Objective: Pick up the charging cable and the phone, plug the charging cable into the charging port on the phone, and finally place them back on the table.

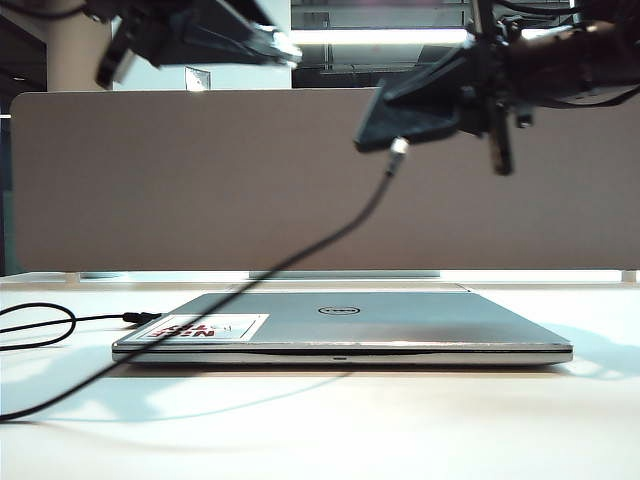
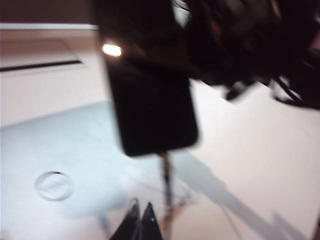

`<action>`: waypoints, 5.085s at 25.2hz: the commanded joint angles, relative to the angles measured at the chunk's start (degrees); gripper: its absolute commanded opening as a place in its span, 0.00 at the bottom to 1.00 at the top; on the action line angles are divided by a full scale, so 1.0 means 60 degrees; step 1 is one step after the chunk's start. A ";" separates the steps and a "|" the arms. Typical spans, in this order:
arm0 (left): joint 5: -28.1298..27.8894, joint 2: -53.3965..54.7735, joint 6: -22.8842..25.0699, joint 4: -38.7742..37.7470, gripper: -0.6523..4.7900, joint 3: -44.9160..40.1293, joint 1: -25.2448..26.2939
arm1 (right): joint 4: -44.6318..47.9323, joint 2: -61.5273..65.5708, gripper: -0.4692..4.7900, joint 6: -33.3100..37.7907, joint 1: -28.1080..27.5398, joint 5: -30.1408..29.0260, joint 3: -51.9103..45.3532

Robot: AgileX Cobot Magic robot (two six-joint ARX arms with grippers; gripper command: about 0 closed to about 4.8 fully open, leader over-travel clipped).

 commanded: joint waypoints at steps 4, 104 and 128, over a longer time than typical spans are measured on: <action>-0.0018 -0.0106 0.0590 -0.0801 0.11 0.1224 0.1195 | -0.4925 -0.0787 0.08 -0.2911 -0.1406 -0.0135 0.0393; -0.0087 -0.5843 0.1614 -0.4149 0.11 -0.2087 0.1257 | -0.7184 -1.1162 0.08 -0.6900 -0.0648 0.7490 -0.3410; -0.0087 -0.5847 0.2331 -0.1351 0.11 -0.4510 0.1257 | -0.8349 -1.4469 0.08 -0.6757 -0.0659 0.8648 -0.5435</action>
